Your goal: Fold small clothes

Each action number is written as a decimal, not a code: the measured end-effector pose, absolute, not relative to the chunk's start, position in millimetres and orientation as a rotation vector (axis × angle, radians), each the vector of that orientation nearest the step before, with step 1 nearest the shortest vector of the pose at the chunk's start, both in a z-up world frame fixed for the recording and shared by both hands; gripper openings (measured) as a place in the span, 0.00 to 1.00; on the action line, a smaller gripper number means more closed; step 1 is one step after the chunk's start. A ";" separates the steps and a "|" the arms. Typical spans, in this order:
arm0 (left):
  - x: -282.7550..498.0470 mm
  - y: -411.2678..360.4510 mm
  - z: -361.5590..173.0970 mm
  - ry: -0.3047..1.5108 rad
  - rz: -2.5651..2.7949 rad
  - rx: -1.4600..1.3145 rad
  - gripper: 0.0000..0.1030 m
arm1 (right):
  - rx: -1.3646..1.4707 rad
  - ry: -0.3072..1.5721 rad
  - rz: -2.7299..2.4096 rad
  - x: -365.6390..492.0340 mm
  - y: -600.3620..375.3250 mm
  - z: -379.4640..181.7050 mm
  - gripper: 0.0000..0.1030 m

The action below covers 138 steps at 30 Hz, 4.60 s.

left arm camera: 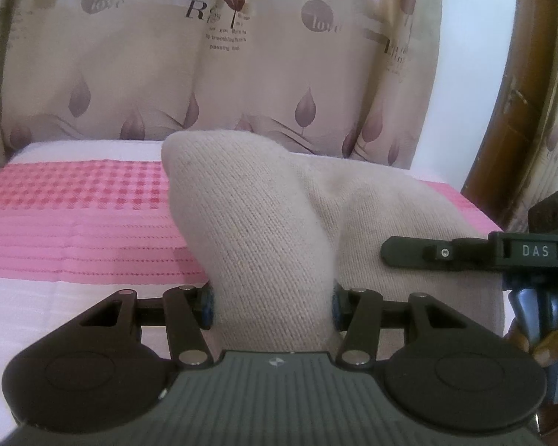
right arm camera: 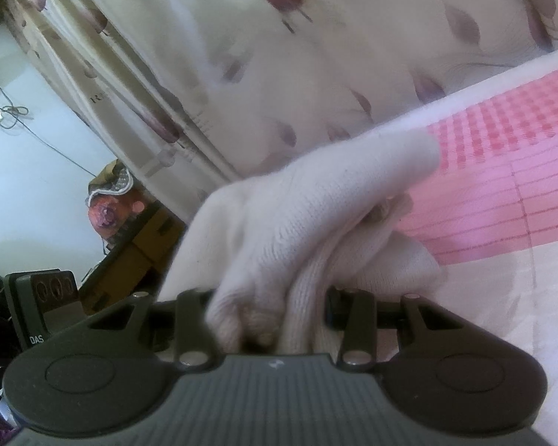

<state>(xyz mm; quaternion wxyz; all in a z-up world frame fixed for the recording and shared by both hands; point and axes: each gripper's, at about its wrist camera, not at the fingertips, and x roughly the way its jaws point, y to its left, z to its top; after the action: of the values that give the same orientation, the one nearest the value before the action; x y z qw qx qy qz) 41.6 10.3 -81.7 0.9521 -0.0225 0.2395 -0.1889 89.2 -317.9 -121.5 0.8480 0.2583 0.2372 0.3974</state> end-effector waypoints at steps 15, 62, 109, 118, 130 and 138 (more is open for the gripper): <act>23.9 18.3 -71.2 0.439 -0.381 -0.036 0.50 | 0.530 0.461 0.843 76.8 -310.1 -107.7 0.41; 85.8 0.6 -119.0 0.514 -0.379 0.014 0.52 | 0.595 0.531 0.782 106.7 -314.2 -155.8 0.41; 74.4 5.0 -136.1 0.456 -0.234 0.095 0.97 | 0.180 0.510 0.556 82.3 -283.4 -159.7 0.61; 66.6 6.6 -137.4 0.437 -0.196 0.083 1.00 | 0.137 0.511 0.501 67.4 -281.7 -167.7 0.74; 35.3 -0.6 -128.0 0.310 -0.049 0.143 1.00 | 0.115 0.480 0.452 47.4 -282.6 -165.3 0.79; 5.0 5.4 -103.2 0.234 -0.029 0.102 1.00 | 0.087 0.346 0.411 5.6 -283.1 -143.4 0.90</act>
<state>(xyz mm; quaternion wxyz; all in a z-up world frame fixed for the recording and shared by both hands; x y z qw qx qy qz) 5.0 5.4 -103.2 0.9917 0.0509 0.1169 -0.0143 5.6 -283.1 -143.4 0.9632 0.0431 0.1710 0.2030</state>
